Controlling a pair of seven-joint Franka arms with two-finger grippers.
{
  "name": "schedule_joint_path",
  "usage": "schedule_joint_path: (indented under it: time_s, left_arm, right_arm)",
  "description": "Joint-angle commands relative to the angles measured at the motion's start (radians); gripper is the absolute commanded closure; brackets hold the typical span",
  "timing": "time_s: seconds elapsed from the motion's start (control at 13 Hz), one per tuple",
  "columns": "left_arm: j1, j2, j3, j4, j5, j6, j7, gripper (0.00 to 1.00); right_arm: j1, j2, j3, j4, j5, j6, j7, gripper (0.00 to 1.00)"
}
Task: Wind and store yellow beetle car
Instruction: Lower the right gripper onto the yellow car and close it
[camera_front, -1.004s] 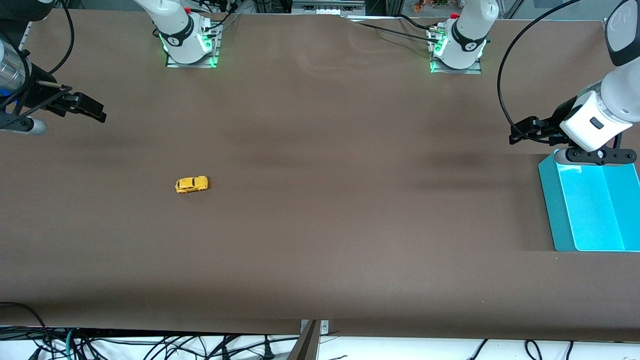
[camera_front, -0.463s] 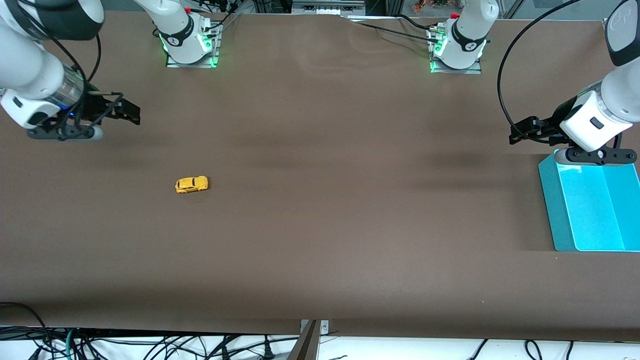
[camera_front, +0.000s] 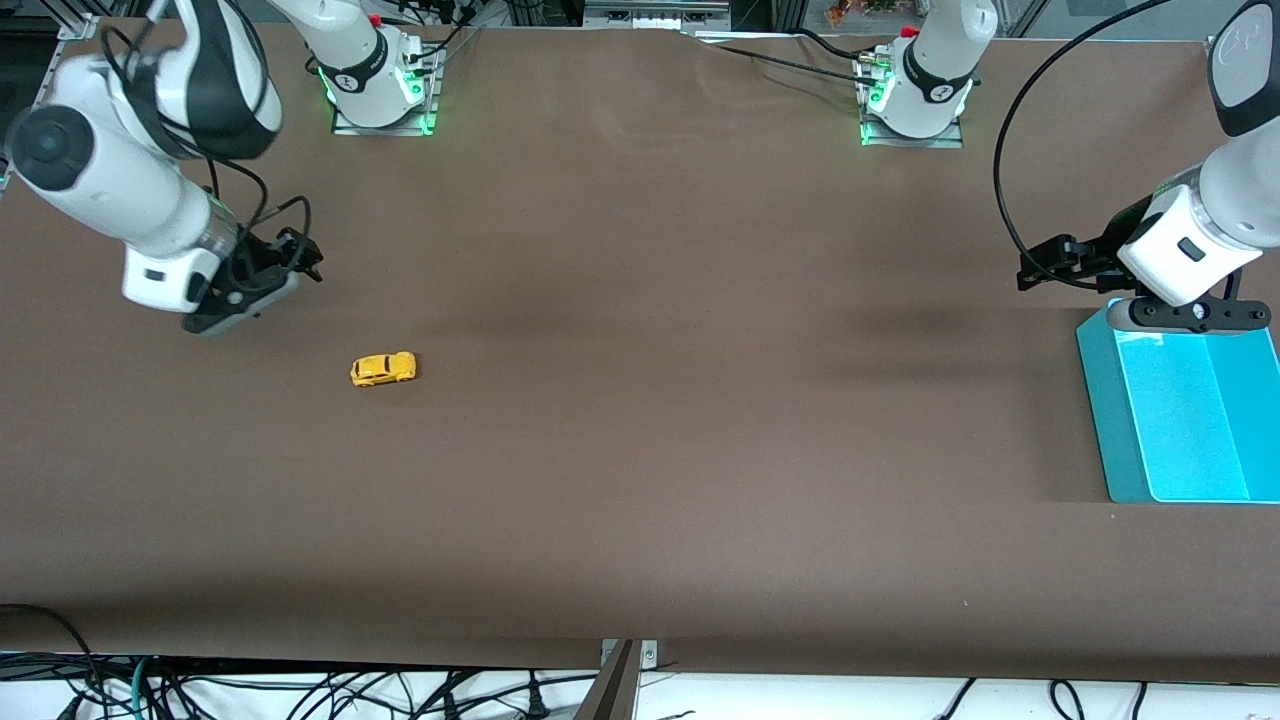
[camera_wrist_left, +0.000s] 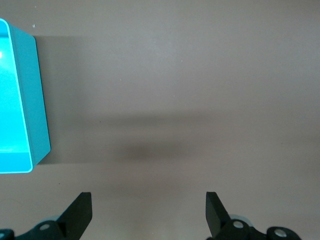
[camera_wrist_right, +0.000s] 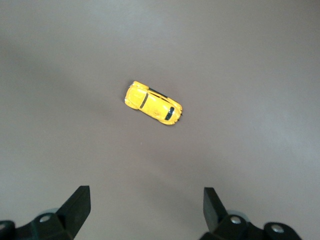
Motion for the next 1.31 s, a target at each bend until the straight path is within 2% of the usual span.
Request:
schedule_joint_path:
  time_s: [0.0, 0.31, 0.46, 0.62, 0.93, 1.0, 1.08, 1.24]
  left_arm:
    - [0.0, 0.019, -0.001, 0.052, 0.002, -0.01, -0.007, 0.0]
    - [0.005, 0.019, 0.0, 0.052, 0.002, -0.01, 0.006, 0.0]
    - [0.004, 0.019, 0.0, 0.052, 0.013, -0.01, 0.006, 0.0]
    - [0.003, 0.019, -0.001, 0.052, 0.008, -0.01, 0.008, 0.0]
    - [-0.007, 0.019, -0.007, 0.052, 0.0, -0.013, 0.023, 0.0]
    - [-0.013, 0.019, -0.01, 0.054, 0.002, -0.013, 0.069, 0.0]
    - [-0.027, 0.019, -0.01, 0.054, 0.002, -0.013, 0.112, 0.0]
    - [-0.041, 0.019, -0.01, 0.052, 0.005, -0.016, 0.186, 0.0]
  right_arm:
    - [-0.002, 0.089, 0.001, -0.014, -0.009, 0.124, -0.278, 0.0]
    - [0.0, 0.242, 0.027, -0.008, -0.014, 0.342, -0.754, 0.0]
    - [0.0, 0.317, 0.03, 0.004, -0.012, 0.411, -0.893, 0.0]
    - [0.001, 0.4, 0.033, 0.012, -0.011, 0.413, -0.921, 0.0]
    - [0.001, 0.439, 0.045, 0.01, -0.012, 0.437, -0.936, 0.0]
    - [0.001, 0.439, 0.047, 0.01, -0.012, 0.457, -0.938, 0.04]
    - [0.001, 0.434, 0.059, 0.01, -0.011, 0.457, -0.938, 0.3]
    - [0.001, 0.434, 0.06, 0.012, -0.02, 0.459, -0.968, 0.75]
